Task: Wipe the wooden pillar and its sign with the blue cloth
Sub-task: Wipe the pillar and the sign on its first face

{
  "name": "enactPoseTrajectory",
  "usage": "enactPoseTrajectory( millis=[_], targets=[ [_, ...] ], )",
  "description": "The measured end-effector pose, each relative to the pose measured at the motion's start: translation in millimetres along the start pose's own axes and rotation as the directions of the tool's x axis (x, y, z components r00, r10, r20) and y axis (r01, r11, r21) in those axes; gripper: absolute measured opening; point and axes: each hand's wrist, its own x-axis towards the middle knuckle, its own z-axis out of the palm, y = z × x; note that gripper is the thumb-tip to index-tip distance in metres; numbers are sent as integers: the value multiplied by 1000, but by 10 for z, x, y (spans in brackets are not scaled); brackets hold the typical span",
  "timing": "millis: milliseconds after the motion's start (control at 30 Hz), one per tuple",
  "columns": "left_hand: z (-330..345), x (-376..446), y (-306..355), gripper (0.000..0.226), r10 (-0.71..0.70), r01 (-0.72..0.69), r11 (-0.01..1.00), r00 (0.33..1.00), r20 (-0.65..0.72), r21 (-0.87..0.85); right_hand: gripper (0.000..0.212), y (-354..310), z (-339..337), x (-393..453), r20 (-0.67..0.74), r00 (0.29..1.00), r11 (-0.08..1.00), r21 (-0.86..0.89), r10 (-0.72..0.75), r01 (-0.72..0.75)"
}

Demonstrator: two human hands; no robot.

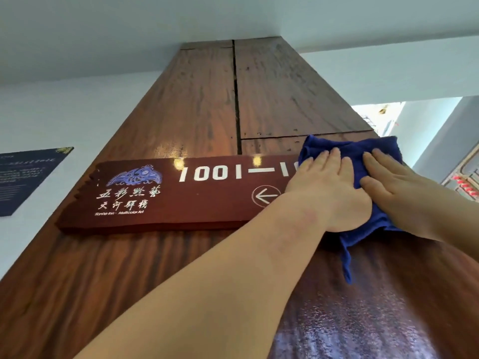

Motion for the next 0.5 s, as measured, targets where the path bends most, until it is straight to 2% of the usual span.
enactPoseTrajectory(
  millis=[67, 100, 133, 167, 233, 267, 300, 367, 433, 500],
  targets=[
    [-29, -136, -127, 65, 11, -11, 1000, 1000, -8, -20, 52, -212, -234, 51, 58, 998, 993, -120, -3, 10],
    [-61, -224, -221, 65, 5, -5, 1000, 1000, -10, -25, 56, -341, -391, 104, 102, 995, 987, -161, -1, 18],
    [-95, -323, -327, 65, -9, 9, 1000, 1000, -8, -21, 58, -467, -489, 127, 92, 995, 991, -127, -40, 52],
    [-140, -433, -472, 64, -22, 21, 1000, 1000, -8, -17, 54, -619, -560, 197, 41, 997, 995, -70, -62, 65],
    [-217, -688, -691, 64, -47, 47, 999, 999, 9, -7, 52, -863, -637, 258, 102, 993, 999, 6, -52, 52],
    [-257, -836, -806, 63, -56, 56, 998, 998, 14, 2, 54, -1015, -675, 278, 53, 995, 997, 24, -81, 80],
    [-290, -1005, -941, 63, -59, 59, 998, 998, 16, 15, 58, -1204, -753, 320, 63, 995, 993, 91, -77, 71],
    [-350, -1321, -1212, 63, -54, 53, 997, 998, 14, 59, 65, -1578, -899, 429, -48, 998, 964, 266, 37, -23],
    [-429, -1628, -1487, 64, -56, 55, 995, 998, 17, 87, 60, -1968, -1073, 489, 23, 985, 874, 459, 169, -161],
    [-523, -1893, -1776, 64, -82, 78, 990, 996, 31, 118, 61, -2351, -1218, 582, -3, 974, 810, 555, 228, -188]
  ],
)
